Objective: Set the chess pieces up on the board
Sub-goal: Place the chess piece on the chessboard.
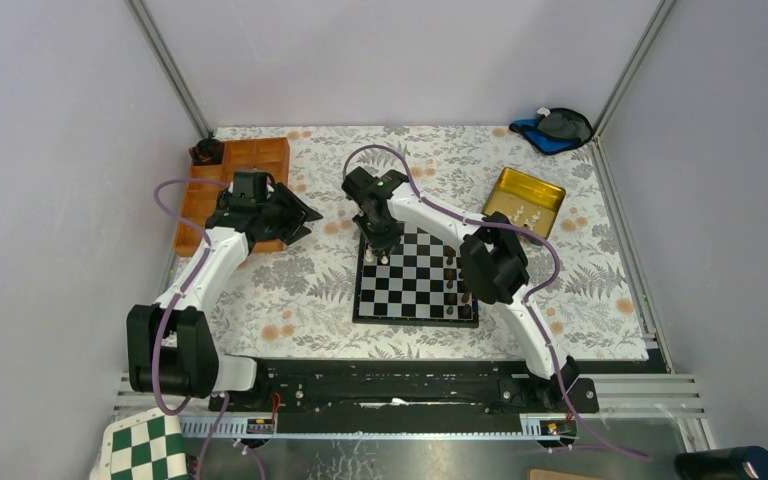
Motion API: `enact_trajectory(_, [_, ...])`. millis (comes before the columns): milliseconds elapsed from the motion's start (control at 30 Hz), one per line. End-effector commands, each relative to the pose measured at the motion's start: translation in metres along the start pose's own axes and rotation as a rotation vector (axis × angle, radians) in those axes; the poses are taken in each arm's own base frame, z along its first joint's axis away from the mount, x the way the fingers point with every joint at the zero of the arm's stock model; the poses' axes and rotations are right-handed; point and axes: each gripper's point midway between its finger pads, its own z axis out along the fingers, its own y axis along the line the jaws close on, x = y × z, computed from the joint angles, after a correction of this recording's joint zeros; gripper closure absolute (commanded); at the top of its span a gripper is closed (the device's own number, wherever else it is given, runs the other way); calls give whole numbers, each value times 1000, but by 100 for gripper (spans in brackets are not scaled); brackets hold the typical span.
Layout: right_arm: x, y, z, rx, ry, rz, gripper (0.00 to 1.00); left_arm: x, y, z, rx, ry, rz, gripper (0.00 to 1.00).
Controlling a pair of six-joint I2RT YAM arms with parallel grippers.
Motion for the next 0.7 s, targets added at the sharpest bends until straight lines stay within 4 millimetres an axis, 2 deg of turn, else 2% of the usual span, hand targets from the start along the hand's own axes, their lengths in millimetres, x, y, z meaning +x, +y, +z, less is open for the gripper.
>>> enact_trajectory(0, [-17,-2,-33,-2,-84,1,69,-2,-1,-3,8,-16,10,45])
enact_trajectory(167, [-27,-3,-63,0,-155,12,66,-4,-3,-5,12,-26,8,45])
enact_trajectory(300, [-38,-10,-94,20,-257,39,60,-7,-5,-7,12,-39,10,45])
enact_trajectory(400, [-49,-26,-122,85,-371,74,54,-10,-6,-8,12,-50,19,36])
enact_trajectory(433, [-53,-35,-131,114,-409,96,51,-11,-6,-8,14,-55,23,29])
enact_trajectory(533, [-61,-67,-155,180,-508,179,45,-14,-7,-12,15,-79,39,15])
enact_trajectory(667, [-58,-133,-177,257,-591,358,37,-16,-11,-17,37,-105,67,2])
